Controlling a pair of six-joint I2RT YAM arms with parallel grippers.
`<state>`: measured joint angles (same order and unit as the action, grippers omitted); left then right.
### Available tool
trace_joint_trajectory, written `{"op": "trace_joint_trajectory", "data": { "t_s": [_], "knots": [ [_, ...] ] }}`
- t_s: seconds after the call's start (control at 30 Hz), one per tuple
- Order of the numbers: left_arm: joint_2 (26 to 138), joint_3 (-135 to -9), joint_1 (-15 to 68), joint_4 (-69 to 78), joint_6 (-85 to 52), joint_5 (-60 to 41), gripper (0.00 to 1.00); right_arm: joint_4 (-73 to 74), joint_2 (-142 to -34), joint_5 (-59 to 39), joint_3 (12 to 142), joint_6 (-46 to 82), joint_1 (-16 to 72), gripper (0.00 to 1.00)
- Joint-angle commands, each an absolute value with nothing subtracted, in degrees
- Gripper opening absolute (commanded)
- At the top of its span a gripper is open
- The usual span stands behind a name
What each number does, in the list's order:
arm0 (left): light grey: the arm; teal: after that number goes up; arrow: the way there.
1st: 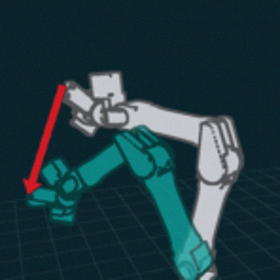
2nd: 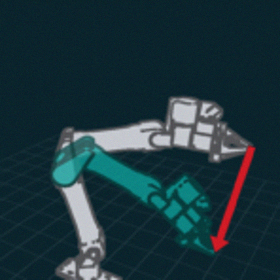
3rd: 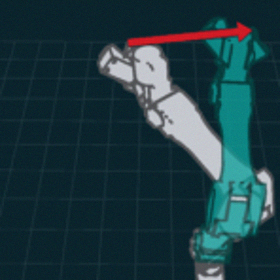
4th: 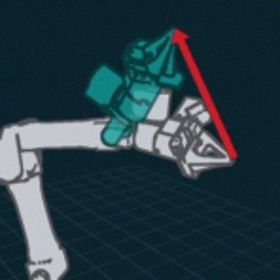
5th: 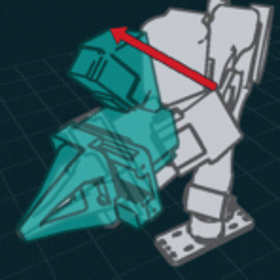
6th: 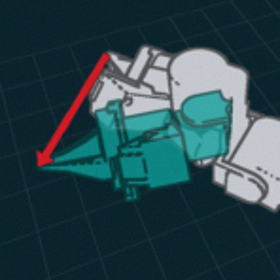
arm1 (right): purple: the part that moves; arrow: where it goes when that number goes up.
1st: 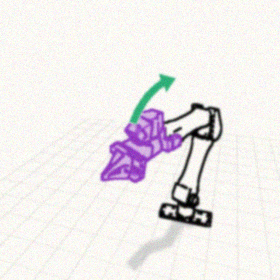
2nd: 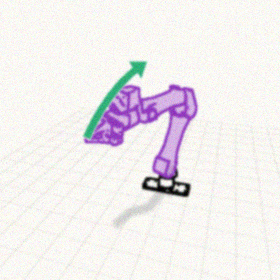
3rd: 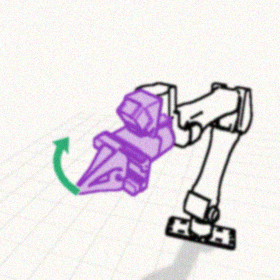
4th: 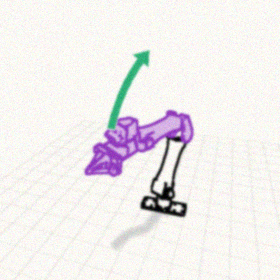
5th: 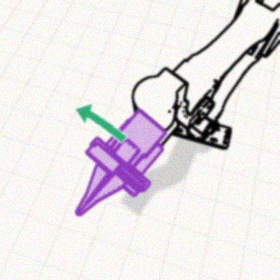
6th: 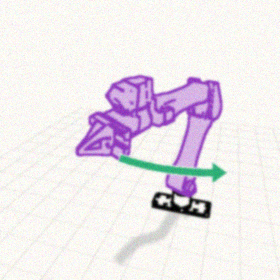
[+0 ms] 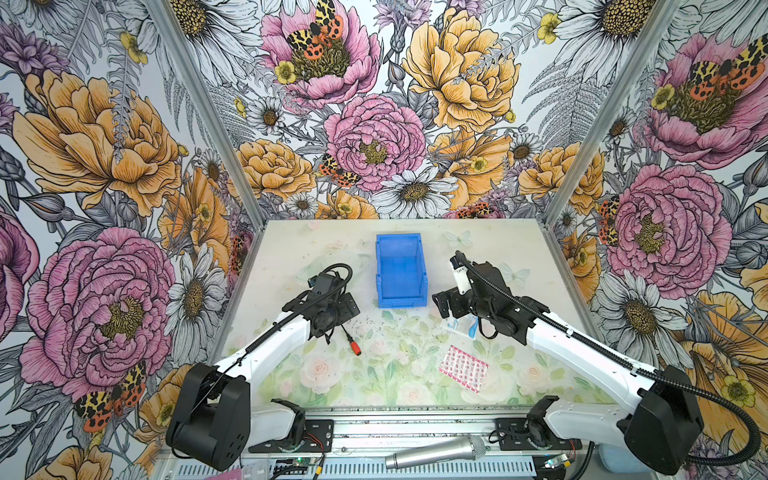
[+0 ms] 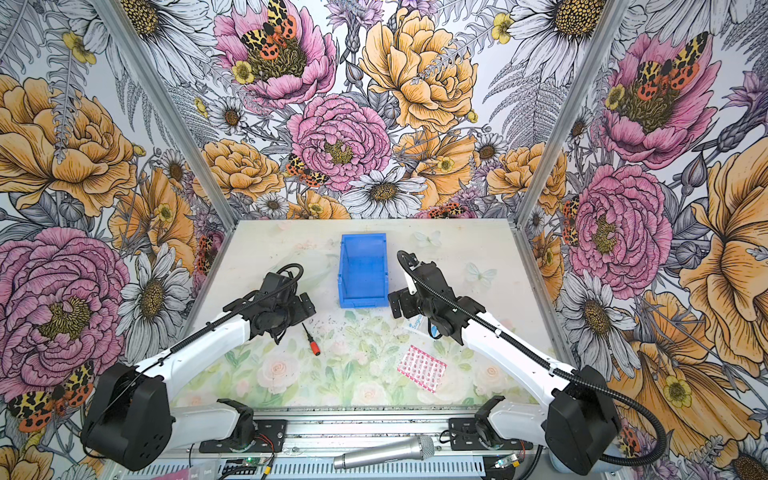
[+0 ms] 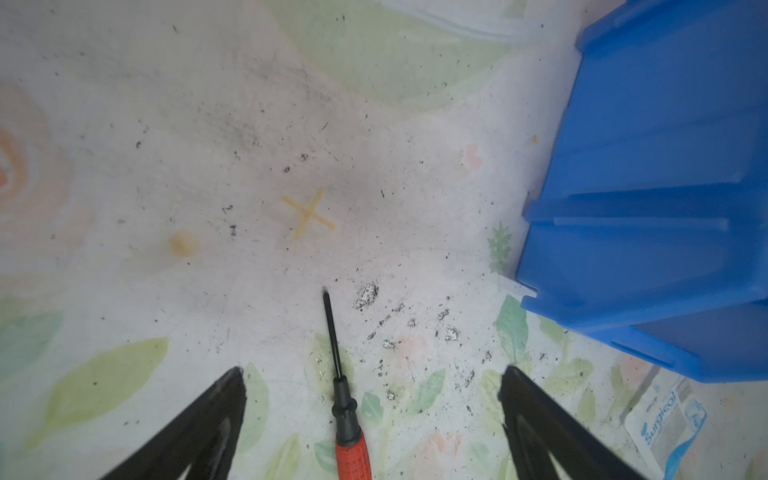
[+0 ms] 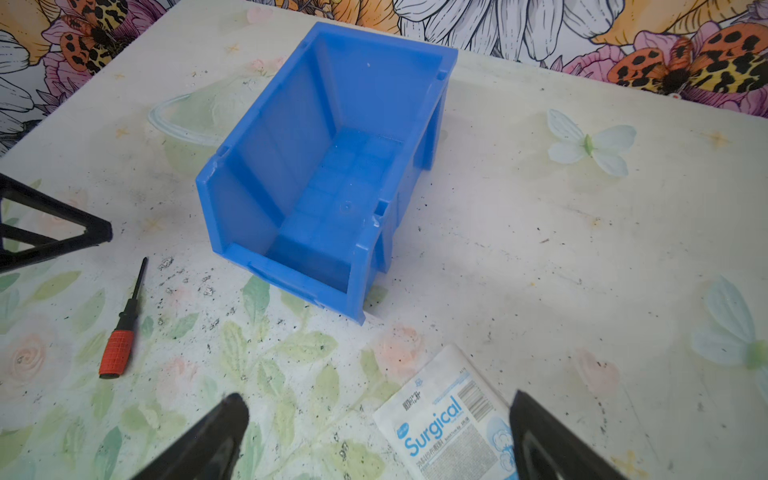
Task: Put the screwdriver in the bin
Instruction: 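Lower the left gripper over the red-handled screwdriver while the right arm moves toward the bin, then close the left gripper on the screwdriver's red handle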
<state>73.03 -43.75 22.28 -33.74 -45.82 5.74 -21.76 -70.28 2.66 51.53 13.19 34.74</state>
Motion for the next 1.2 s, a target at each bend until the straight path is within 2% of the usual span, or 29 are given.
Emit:
{"op": "trace_joint_trajectory", "data": {
  "t_s": [0.0, 0.63, 0.9, 1.07, 1.17],
  "knots": [
    [74.3, -42.7, 24.8, -35.3, -50.8, 11.3, 0.9, -21.8, -69.6, 1.5, 52.3, 13.3, 35.5, 0.99],
    [75.4, -37.3, 36.2, -35.8, -59.3, 16.5, 0.69, -22.1, -74.4, -1.1, 54.1, 13.2, 35.8, 0.99],
    [80.4, -38.1, 39.4, -35.7, -59.7, 18.5, 0.58, -22.1, -74.0, -0.9, 54.6, 11.2, 35.8, 0.99],
    [82.7, -38.2, 41.5, -35.7, -61.6, 18.7, 0.49, -22.1, -73.1, -0.7, 53.4, 10.6, 35.8, 0.99],
    [83.4, -38.0, 42.4, -35.8, -61.7, 18.5, 0.4, -22.2, -72.6, -0.5, 53.1, 10.6, 35.8, 0.99]
  ]
}}
